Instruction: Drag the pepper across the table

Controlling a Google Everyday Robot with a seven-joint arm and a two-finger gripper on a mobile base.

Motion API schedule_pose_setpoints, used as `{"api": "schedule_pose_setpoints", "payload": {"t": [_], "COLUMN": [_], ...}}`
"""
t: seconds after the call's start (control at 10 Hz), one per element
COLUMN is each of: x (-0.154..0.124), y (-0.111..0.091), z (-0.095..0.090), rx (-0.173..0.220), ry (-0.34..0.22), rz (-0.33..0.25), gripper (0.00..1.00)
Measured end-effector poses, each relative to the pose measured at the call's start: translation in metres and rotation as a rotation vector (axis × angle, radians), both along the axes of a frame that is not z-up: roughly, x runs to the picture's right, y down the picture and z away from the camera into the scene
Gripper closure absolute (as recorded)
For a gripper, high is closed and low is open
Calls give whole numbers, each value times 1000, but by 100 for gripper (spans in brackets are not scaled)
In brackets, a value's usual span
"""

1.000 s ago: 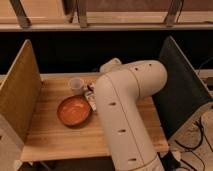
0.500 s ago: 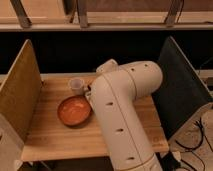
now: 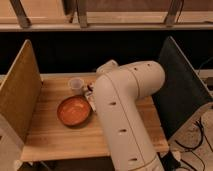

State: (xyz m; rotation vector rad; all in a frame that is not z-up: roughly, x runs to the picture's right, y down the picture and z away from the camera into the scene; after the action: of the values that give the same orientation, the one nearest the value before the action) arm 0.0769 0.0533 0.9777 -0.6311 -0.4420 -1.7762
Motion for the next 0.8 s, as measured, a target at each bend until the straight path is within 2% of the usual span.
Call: {"api": "schedule_pose_setpoints", "payload": {"t": [0.2,0.4,0.8], "x": [25,70,127], "y": [-9,-17,-20], "z": [-6,-14,-22], "rx": [19,32,32], "ry": [55,167,348], "rz": [14,42,117], "gripper": [100,100,100]}}
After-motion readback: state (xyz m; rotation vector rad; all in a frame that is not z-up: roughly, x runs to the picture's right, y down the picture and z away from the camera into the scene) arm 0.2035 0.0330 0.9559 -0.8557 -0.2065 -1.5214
